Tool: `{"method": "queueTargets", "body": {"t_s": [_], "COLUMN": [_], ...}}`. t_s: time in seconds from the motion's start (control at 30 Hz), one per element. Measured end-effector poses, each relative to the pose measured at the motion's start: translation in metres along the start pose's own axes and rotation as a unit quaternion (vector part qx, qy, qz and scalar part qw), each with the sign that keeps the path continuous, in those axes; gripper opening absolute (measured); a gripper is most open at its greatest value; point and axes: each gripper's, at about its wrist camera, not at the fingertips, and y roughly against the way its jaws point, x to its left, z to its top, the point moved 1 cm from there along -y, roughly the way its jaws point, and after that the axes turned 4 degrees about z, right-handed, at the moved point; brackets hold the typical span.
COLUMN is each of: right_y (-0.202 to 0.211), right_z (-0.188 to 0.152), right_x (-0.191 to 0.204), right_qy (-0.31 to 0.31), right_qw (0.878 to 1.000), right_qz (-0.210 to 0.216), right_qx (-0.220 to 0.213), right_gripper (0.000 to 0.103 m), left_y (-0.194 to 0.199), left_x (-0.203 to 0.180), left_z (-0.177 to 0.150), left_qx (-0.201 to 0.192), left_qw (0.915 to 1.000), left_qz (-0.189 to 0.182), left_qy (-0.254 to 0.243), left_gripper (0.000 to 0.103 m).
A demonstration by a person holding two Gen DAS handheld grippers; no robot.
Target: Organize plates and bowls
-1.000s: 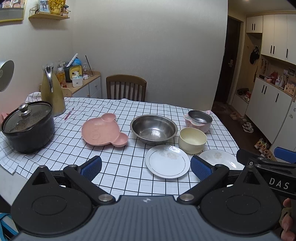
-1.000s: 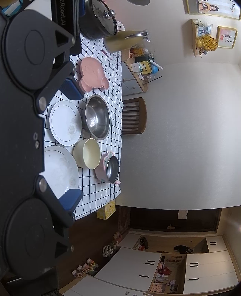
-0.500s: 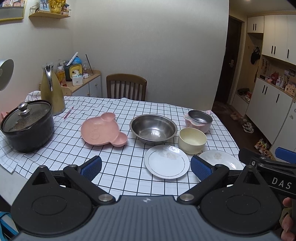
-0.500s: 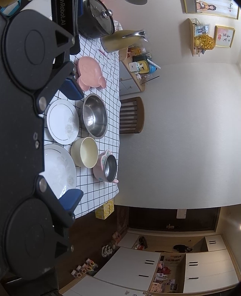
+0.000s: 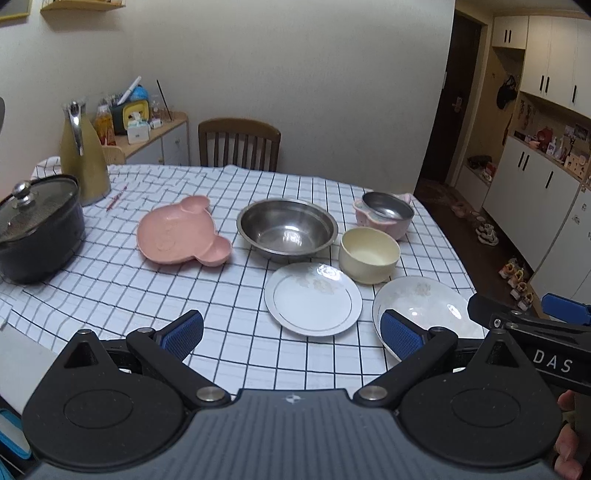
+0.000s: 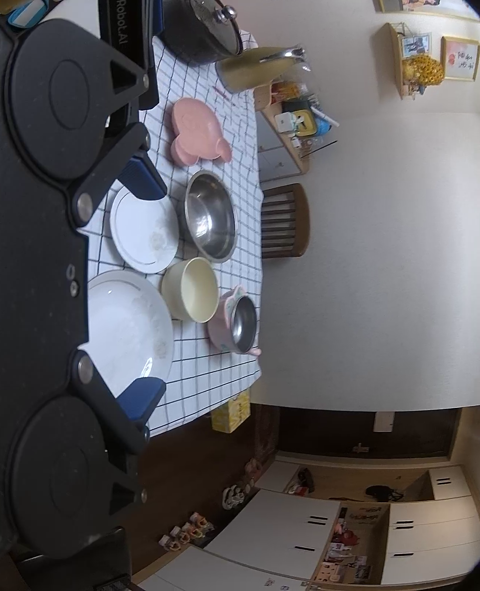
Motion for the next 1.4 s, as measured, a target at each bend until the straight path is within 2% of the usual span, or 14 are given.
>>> {"method": "queueTargets", "body": {"t_s": [0.3,0.47,0.63,0.87,0.93,1.03,1.17,1.27,1.37,1.4], "right_y": [-0.037,-0.072,-0.120,-0.177,-0.190,-0.206,-0.220,-0.229,-0.235,-0.237], "right_z": [-0.003,-0.002,0.003,0.008,0.008,0.008,0.006,0.005,0.004,0.004], "right_x": [-0.035,-0.064,-0.096,-0.143,-0.153,-0.167,-0.177,-0.183,-0.187,-0.188], "right_qy": [0.020,0.059,0.087,0.091,0.091,0.086,0.083,0.071,0.056,0.054], "right_qw": [0.998,0.994,0.985,0.969,0.965,0.959,0.952,0.945,0.940,0.938], "right_qz": [-0.002,0.004,0.033,0.065,0.068,0.077,0.092,0.106,0.123,0.127], "right_qx": [0.059,0.089,0.144,0.219,0.237,0.258,0.281,0.300,0.313,0.317], "right_gripper": [0.101,0.101,0.099,0.095,0.088,0.084,0.076,0.067,0.059,0.056], "left_y": [-0.054,-0.091,-0.130,-0.164,-0.174,-0.187,-0.202,-0.208,-0.213,-0.215], "left_x": [-0.034,-0.059,-0.082,-0.099,-0.102,-0.105,-0.104,-0.106,-0.107,-0.107], "left_z": [-0.005,-0.005,-0.003,-0.009,-0.011,-0.013,-0.020,-0.024,-0.024,-0.024], "left_qx": [0.069,0.108,0.139,0.173,0.181,0.195,0.228,0.241,0.248,0.252], "left_qw": [0.9974,0.9932,0.9890,0.9829,0.9811,0.9777,0.9685,0.9642,0.9613,0.9598], "left_qz": [-0.012,-0.026,-0.026,-0.013,-0.007,-0.006,-0.009,-0.016,-0.018,-0.019], "left_qy": [0.016,0.032,0.043,0.063,0.067,0.078,0.101,0.110,0.118,0.122], "left_gripper": [0.103,0.103,0.103,0.102,0.102,0.101,0.073,0.067,0.065,0.061]}}
